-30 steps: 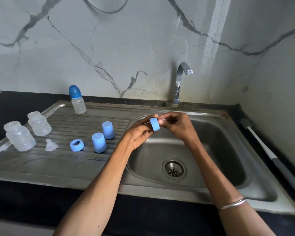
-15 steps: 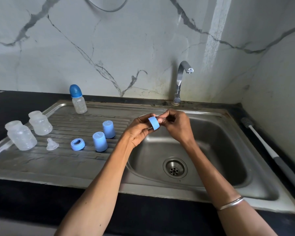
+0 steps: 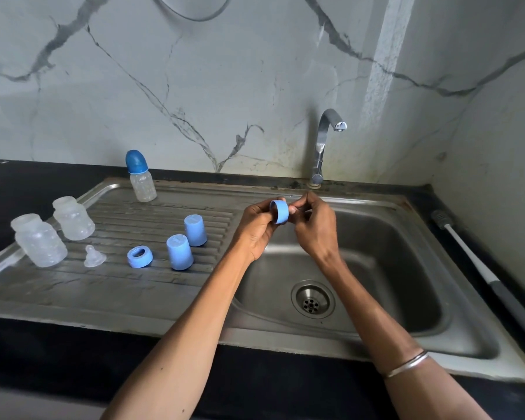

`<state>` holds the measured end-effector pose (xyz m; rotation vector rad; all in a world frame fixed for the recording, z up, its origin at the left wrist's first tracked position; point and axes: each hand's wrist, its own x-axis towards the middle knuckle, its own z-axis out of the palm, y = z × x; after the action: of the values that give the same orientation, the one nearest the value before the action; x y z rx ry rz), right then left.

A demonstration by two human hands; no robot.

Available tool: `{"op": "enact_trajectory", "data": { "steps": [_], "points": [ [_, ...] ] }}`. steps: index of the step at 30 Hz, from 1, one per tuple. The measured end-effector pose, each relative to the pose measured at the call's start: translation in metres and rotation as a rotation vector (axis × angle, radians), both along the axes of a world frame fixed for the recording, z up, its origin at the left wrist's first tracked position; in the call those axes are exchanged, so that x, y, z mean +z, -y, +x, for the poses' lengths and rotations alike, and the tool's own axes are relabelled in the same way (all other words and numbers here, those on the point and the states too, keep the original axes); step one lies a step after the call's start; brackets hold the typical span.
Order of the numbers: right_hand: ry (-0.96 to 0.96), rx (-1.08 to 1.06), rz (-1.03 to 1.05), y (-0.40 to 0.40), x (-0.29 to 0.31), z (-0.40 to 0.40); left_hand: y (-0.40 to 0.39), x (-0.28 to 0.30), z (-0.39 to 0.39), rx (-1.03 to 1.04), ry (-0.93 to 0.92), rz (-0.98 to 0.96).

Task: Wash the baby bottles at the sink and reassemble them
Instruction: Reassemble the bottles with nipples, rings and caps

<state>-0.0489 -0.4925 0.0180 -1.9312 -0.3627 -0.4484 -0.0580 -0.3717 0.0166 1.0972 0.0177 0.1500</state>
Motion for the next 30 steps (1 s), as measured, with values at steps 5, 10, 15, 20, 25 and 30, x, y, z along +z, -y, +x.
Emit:
{"op": "enact_trajectory", "data": {
  "steps": [5,10,15,20,25,30],
  "points": [
    [-0.033,0.081,0.077,0.005,0.003,0.002,-0.011,-0.001,-0.003,-0.077,-0.005,-0.051],
    [-0.163,0.223,0.050,0.010,0.004,0.008,-0.018,-0.002,-0.008,-0.168,-0.004,-0.095],
    [-0.152,0.303,0.112,0.018,0.007,0.005,-0.019,-0.004,-0.010,-0.214,0.003,-0.137],
    [-0.144,0.340,0.086,0.018,0.012,0.004,-0.016,0.000,-0.013,-0.203,0.000,-0.161],
    [-0.211,0.377,0.119,0.021,0.012,0.002,-0.018,0.002,-0.016,-0.251,-0.058,-0.162],
    [-0.169,0.314,0.074,0.013,0.016,0.000,-0.019,-0.001,-0.015,-0.289,-0.068,-0.181]
  ]
}}
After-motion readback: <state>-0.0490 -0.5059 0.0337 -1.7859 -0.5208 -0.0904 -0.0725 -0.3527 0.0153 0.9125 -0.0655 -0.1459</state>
